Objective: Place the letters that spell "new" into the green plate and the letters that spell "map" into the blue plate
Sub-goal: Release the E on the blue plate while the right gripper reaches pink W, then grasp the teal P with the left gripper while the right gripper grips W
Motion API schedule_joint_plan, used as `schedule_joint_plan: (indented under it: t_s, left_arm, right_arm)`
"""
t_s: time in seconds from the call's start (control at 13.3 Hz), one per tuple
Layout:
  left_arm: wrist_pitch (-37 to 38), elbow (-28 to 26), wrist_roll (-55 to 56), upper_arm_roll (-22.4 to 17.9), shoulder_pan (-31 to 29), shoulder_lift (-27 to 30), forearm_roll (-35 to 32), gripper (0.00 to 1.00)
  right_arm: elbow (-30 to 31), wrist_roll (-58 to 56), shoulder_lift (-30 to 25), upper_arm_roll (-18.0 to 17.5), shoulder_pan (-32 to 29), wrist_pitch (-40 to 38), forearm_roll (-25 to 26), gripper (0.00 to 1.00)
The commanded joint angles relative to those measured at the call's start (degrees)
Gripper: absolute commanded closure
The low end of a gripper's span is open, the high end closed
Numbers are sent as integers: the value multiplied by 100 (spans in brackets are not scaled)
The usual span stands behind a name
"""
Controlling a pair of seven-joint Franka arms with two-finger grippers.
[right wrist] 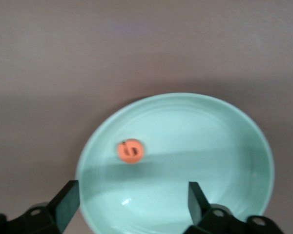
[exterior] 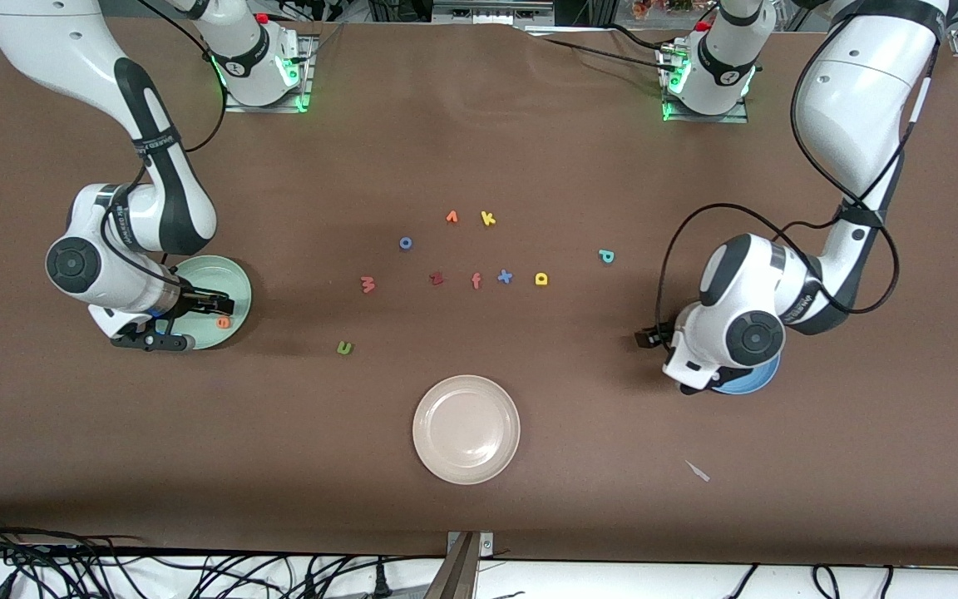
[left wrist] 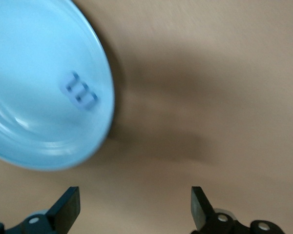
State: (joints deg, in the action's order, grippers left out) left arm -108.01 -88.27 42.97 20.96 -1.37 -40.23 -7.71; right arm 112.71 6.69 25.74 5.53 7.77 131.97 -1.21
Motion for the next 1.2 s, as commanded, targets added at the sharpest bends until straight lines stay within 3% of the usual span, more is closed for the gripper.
schedule_joint_plan:
  t_s: [0.0,0.15,0.45,0.6,0.75,0.98,1.13]
  left_arm:
    - [-349,-1004,229,170,-91,768,357,0]
    - [-1392,-2093,499,232,-92,1331,620,0]
    - [-1994,-3036,1729,364,-74,1605,771,0]
    - [-2817,-3616,2309,382,-92,1623,771,0]
    - [-3120,-3803,3283,408,83,1614,728,0]
    - [-3120,-3891,3910,408,207,1623,727,0]
    - [-3173,-3970,4157,408,224,1579,727,8]
  right_arm:
    - [-118,944,-52,-489,31,-102,-63,0]
    - [-136,1490,1,-832,31,-6,-63,0]
    - [-127,2327,159,-1133,407,355,-63,0]
    - [-92,2477,238,-1133,680,461,-46,0]
    - [-13,2486,282,-1124,909,671,-46,0]
    - [14,2451,326,-1124,1164,803,-28,0]
    - [23,2372,440,-1124,1261,909,42,0]
